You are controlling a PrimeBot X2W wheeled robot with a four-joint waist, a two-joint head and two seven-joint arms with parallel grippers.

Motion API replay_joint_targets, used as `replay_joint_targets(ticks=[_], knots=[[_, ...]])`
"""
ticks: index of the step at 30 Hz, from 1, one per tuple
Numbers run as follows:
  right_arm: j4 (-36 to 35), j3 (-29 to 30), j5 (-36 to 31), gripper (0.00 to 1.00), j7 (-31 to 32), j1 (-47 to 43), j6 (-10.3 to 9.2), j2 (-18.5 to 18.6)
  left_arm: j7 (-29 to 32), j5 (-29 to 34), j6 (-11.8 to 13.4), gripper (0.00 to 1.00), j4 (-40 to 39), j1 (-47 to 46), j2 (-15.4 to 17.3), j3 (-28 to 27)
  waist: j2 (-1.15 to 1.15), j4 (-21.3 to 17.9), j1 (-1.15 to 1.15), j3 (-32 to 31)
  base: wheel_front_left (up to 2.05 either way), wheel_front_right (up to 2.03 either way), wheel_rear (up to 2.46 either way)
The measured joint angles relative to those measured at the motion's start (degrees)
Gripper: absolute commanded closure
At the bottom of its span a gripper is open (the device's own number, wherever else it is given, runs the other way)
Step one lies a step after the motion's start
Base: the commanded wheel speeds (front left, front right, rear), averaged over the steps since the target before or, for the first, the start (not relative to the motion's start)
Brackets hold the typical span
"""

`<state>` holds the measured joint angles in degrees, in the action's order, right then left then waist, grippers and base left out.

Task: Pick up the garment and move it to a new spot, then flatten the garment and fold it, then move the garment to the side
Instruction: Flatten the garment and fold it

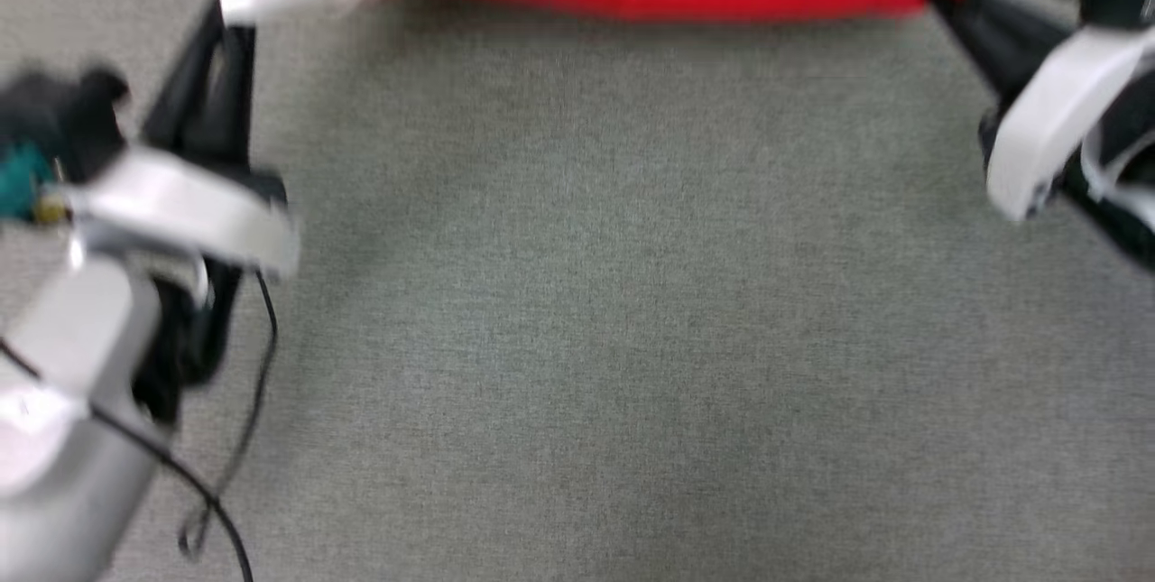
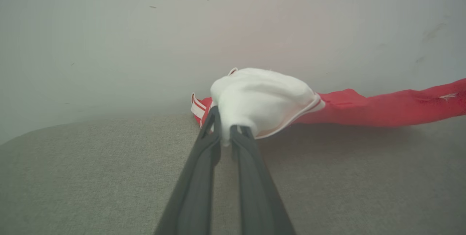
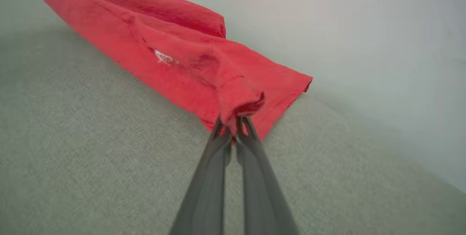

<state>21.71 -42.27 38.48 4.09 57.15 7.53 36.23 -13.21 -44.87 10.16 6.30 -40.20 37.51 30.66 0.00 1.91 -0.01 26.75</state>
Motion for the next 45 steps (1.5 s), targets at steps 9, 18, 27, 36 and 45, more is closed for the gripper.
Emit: replay_joint_targets(ticks=[9,18,27,36,45], knots=[[-6.68,3.93,0.3,1.0,1.79,-17.75,0.0,1.41,-1.52,-3.49,6.5,1.0,-8.04,21.95,-0.2,-2.4,0.0,-0.3,-0.01,-6.43,0.0,0.0,0.0],[-10.21,9.33,-0.27,1.0,2.48,-34.65,0.0,0.82,-1.68,-4.2,6.95,1.0,-6.39,35.74,-5.57,-2.08,0.0,-0.38,-0.01,-12.69,0.0,0.0,0.0],[-13.57,18.48,-2.2,1.0,3.31,-53.1,0.0,-0.81,-1.69,-3.41,3.52,1.0,-1.76,47.64,-12.16,-2.46,0.0,-0.34,0.0,-19.08,0.0,0.0,0.0],[-15.9,25.36,-4.38,1.0,4.37,-64.58,0.01,-2.71,-1.69,-3.64,1.46,1.0,0.9,54.33,-15.26,-1.6,0.0,0.05,0.0,-22.79,0.0,0.0,0.0],[-17.77,28.63,-5.35,1.0,5.63,-73.81,0.01,-5.58,-1.77,-3.7,-0.1,1.0,3.45,56.38,-16.85,-0.67,0.0,1.01,0.0,-24.26,0.0,0.0,0.0]])
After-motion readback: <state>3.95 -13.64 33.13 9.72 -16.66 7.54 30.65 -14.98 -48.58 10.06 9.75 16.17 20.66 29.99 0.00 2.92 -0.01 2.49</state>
